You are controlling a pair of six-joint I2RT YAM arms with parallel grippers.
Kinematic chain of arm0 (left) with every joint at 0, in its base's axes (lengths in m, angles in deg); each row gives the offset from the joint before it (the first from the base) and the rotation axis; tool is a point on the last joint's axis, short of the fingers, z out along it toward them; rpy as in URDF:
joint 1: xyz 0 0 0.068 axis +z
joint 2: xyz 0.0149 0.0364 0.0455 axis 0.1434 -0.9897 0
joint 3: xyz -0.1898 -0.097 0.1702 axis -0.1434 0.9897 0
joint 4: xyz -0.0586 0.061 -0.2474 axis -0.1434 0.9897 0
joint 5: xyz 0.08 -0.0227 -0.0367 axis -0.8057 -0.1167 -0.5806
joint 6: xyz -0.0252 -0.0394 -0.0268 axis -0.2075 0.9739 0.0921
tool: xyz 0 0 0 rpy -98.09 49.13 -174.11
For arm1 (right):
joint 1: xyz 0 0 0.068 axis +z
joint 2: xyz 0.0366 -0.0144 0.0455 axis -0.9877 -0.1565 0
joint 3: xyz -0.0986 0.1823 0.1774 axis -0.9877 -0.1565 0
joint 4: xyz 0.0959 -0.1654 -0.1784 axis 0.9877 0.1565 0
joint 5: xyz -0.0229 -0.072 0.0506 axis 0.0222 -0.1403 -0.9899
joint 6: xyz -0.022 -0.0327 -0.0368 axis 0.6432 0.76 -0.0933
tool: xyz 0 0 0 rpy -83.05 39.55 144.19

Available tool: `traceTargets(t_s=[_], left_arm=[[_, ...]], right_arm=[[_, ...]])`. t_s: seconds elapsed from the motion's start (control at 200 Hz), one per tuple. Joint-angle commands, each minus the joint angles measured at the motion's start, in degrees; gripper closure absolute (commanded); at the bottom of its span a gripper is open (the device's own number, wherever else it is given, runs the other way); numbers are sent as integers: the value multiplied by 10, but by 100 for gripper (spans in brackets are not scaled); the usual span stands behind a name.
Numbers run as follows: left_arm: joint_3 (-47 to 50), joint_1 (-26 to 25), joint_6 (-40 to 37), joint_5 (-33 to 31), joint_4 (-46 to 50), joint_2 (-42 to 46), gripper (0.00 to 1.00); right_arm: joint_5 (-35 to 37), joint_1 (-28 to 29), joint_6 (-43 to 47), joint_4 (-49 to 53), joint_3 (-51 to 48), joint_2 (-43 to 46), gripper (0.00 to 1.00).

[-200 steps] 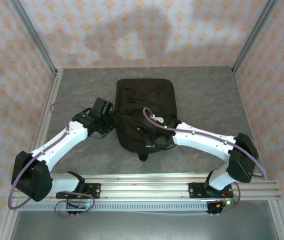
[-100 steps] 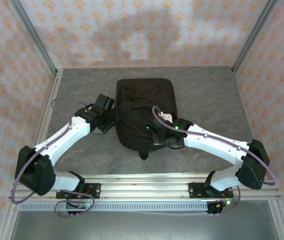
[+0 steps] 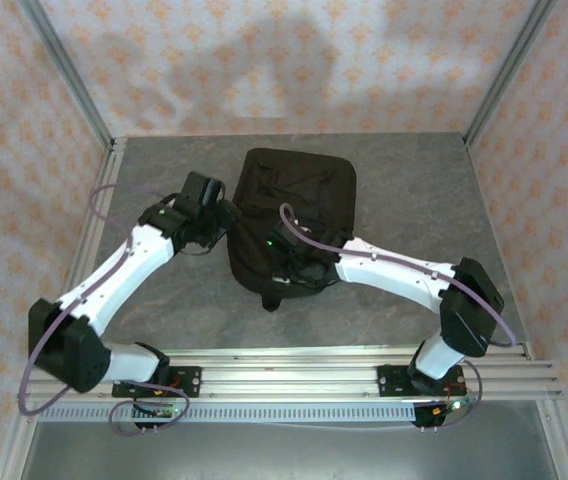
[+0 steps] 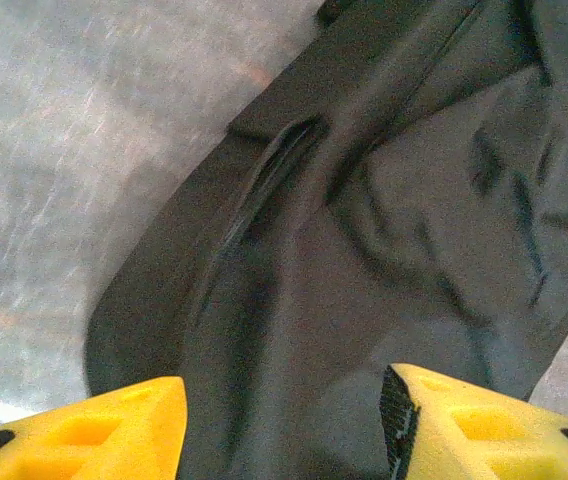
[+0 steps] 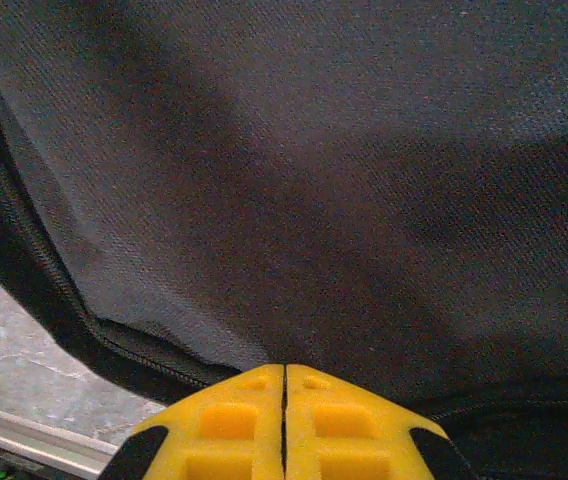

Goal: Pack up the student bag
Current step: Zip the student bag at the center of the table.

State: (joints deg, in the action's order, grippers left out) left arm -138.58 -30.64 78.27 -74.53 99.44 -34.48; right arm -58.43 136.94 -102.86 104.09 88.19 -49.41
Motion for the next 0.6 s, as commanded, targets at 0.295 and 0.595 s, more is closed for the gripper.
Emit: traceTargets(t_s=[0.295, 0.595], left_arm=[[114, -89, 136, 23, 22, 61, 44], [119, -100, 130, 11, -22, 8, 65]], right_arm=[[10, 3, -26, -14, 11, -7, 100], [21, 2, -28, -9, -4, 5, 100]])
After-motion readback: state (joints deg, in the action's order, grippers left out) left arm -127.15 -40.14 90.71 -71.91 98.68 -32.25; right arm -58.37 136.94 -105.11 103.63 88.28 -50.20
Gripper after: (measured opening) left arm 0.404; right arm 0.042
